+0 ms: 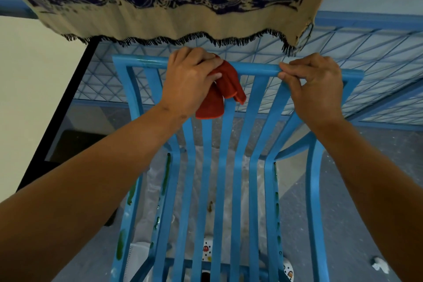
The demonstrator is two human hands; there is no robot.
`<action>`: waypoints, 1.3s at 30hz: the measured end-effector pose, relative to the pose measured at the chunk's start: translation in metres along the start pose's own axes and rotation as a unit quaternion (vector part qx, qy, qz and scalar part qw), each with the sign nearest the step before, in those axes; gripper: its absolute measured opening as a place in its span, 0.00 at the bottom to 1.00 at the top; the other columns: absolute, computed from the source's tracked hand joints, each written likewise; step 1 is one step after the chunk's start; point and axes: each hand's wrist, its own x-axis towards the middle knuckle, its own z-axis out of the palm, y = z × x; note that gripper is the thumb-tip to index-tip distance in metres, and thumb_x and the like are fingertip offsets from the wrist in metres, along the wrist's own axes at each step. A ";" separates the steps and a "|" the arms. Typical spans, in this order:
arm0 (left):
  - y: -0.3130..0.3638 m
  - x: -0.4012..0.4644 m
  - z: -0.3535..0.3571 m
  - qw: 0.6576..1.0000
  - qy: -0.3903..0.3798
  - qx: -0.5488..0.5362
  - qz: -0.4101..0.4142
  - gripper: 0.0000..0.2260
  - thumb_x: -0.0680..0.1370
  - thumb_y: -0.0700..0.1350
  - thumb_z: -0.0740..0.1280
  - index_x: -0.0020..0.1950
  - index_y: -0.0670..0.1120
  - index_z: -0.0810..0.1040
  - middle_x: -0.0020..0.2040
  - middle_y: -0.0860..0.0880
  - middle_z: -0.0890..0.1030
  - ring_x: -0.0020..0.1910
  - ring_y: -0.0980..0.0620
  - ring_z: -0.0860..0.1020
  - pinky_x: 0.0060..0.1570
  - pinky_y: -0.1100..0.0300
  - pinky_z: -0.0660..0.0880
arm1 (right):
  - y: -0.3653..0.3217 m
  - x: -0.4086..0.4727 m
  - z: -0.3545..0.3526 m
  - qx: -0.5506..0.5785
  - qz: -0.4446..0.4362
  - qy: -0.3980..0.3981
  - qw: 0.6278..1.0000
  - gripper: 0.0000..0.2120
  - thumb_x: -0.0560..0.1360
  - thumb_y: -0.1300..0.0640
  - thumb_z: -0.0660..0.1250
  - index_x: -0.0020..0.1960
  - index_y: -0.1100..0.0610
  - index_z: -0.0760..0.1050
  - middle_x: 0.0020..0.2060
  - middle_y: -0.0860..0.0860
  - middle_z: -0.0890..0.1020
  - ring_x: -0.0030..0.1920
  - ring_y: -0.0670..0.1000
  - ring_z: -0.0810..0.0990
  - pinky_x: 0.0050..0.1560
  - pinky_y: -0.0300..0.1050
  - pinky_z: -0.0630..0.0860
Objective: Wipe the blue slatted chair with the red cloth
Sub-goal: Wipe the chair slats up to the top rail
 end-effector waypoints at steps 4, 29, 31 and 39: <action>-0.029 -0.011 -0.016 1.000 0.001 0.013 -0.020 0.13 0.77 0.50 0.72 0.59 0.46 0.85 0.54 0.47 0.84 0.54 0.41 0.79 0.56 0.47 0.71 | 0.002 -0.001 -0.002 0.010 0.009 0.000 1.000 0.12 0.79 0.48 0.69 0.58 0.53 0.85 0.48 0.52 0.84 0.50 0.55 0.78 0.55 0.61 0.76; -0.066 -0.017 -0.035 0.999 -0.033 0.028 -0.014 0.15 0.78 0.53 0.71 0.62 0.48 0.84 0.57 0.50 0.84 0.57 0.42 0.78 0.59 0.47 0.67 | -0.031 -0.011 0.001 -0.087 -0.023 0.003 0.996 0.12 0.81 0.49 0.68 0.59 0.54 0.84 0.55 0.51 0.83 0.56 0.57 0.78 0.62 0.54 0.67; -0.078 -0.023 -0.043 0.999 -0.027 0.039 -0.026 0.15 0.78 0.53 0.71 0.62 0.48 0.84 0.58 0.49 0.84 0.58 0.41 0.78 0.60 0.48 0.66 | -0.049 -0.024 0.000 -0.060 -0.061 0.008 0.996 0.11 0.81 0.50 0.69 0.57 0.56 0.85 0.55 0.52 0.83 0.55 0.57 0.79 0.60 0.54 0.68; -0.082 -0.024 -0.049 0.996 -0.038 0.056 -0.050 0.16 0.78 0.53 0.70 0.62 0.47 0.83 0.58 0.48 0.83 0.58 0.39 0.77 0.58 0.47 0.67 | -0.095 0.005 0.051 -0.097 -0.177 -0.030 0.979 0.10 0.77 0.53 0.70 0.56 0.56 0.84 0.56 0.51 0.85 0.52 0.59 0.82 0.53 0.56 0.76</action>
